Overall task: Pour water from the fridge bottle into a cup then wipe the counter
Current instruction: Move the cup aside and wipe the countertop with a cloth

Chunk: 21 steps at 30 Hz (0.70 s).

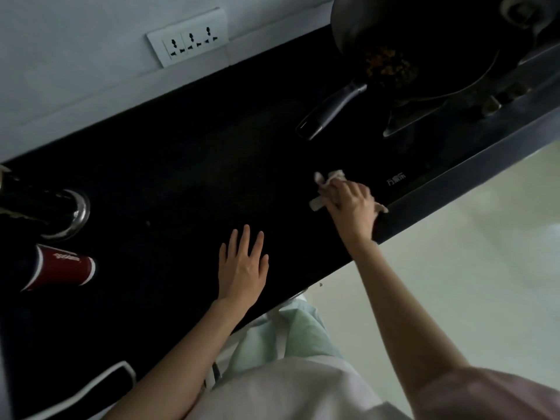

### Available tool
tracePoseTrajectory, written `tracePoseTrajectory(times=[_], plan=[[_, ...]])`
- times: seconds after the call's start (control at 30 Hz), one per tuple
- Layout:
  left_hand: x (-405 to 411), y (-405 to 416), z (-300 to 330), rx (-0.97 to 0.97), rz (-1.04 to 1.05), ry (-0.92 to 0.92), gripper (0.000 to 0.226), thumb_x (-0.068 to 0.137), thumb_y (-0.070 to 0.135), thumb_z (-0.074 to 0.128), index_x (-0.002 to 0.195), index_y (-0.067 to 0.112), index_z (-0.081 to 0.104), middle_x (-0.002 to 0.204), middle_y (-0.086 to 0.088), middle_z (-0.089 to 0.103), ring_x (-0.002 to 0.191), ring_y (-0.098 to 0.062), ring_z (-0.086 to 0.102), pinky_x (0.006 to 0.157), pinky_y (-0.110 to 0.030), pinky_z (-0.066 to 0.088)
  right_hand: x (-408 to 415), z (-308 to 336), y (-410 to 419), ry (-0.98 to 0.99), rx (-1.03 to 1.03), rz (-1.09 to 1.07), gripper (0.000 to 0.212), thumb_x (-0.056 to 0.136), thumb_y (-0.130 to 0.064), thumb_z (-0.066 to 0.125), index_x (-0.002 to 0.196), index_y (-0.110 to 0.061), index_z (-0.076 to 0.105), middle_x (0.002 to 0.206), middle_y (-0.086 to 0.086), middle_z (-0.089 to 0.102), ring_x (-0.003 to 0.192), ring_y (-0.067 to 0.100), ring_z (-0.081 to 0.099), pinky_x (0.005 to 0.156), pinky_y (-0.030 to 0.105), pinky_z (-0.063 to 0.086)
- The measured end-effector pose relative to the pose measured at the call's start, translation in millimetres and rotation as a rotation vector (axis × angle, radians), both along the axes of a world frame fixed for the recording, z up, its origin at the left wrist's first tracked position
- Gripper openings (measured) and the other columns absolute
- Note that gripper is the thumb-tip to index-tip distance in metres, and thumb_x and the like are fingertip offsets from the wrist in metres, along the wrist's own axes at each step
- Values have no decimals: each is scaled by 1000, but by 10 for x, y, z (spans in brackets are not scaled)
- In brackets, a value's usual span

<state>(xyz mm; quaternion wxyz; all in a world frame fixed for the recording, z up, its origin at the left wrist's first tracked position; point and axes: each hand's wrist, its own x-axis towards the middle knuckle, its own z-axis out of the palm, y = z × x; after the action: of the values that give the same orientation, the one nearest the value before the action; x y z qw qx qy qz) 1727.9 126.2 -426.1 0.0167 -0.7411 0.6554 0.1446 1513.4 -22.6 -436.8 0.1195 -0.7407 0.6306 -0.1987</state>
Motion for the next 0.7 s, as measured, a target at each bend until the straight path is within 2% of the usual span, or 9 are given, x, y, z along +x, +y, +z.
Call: tracePoseTrajectory(times=[0.1,0.23,0.33,0.43,0.53,0.7], plan=[[13,1,-27,1,-6,-5,52,97,36,44,146,18,40,154,-14,34,143,-36,30,110,-54,34,227,-65,448,-20,-85,152,36,85,-34,65,116,-16,66,120,3,65,108,30,56,90,43,45],[28,20,-36,-11,-19,-2,52,98,34,47,146,18,39,155,-14,32,143,-37,29,110,-54,32,-177,-148,973,-59,-170,237,32,88,-34,66,115,-17,69,121,-4,66,107,25,59,92,38,45],[30,13,-37,-2,-21,2,52,98,35,46,146,18,39,155,-14,32,143,-36,28,111,-54,32,-731,-260,833,5,-154,154,30,91,-33,65,115,-15,67,119,0,66,103,32,60,90,44,45],[30,11,-47,3,-10,1,52,98,35,46,146,19,39,155,-13,32,143,-36,28,111,-54,31,-938,-191,414,47,-121,-35,36,88,-39,61,113,-14,67,109,2,68,101,33,58,84,44,47],[16,28,-57,-13,-13,-1,52,96,33,50,145,17,41,153,-15,35,142,-38,30,110,-55,33,-620,-87,199,7,-137,-2,35,84,-37,61,108,-12,69,103,5,68,97,33,58,83,41,48],[27,29,-39,-23,-23,2,51,96,33,50,144,17,43,153,-14,36,142,-37,31,109,-54,35,241,-95,513,-57,-86,187,33,81,-33,70,109,-16,68,114,1,66,101,28,58,86,41,48]])
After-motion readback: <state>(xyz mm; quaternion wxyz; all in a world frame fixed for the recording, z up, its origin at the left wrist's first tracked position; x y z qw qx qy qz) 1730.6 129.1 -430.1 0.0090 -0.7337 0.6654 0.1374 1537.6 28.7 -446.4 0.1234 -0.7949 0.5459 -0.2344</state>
